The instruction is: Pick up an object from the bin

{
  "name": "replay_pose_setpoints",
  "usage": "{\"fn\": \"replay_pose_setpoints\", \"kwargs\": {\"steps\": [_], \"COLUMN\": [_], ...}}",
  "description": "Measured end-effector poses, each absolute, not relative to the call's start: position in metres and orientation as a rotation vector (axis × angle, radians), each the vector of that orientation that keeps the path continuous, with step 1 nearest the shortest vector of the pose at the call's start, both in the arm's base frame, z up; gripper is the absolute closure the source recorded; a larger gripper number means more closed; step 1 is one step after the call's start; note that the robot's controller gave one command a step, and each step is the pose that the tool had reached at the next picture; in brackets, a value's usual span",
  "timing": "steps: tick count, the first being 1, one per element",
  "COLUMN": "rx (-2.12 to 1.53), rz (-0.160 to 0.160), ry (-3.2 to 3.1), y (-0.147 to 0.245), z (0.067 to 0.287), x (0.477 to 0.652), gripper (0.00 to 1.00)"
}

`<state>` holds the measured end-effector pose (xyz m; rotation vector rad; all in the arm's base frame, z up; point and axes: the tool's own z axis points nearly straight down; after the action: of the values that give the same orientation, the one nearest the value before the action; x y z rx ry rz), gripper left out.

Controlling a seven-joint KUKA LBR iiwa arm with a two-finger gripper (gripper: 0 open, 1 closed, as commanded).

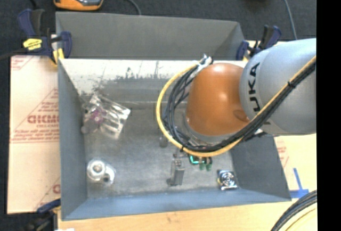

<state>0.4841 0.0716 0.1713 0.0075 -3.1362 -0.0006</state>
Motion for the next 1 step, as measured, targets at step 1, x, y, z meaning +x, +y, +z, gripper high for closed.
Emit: {"fn": "replay_pose_setpoints", "kwargs": {"steps": [1], "rx": [-0.157], "rz": [-0.007], "ry": [-3.143], "y": [0.1568], "z": [0.1606], "x": [0.5339], "gripper": [0.0]}}
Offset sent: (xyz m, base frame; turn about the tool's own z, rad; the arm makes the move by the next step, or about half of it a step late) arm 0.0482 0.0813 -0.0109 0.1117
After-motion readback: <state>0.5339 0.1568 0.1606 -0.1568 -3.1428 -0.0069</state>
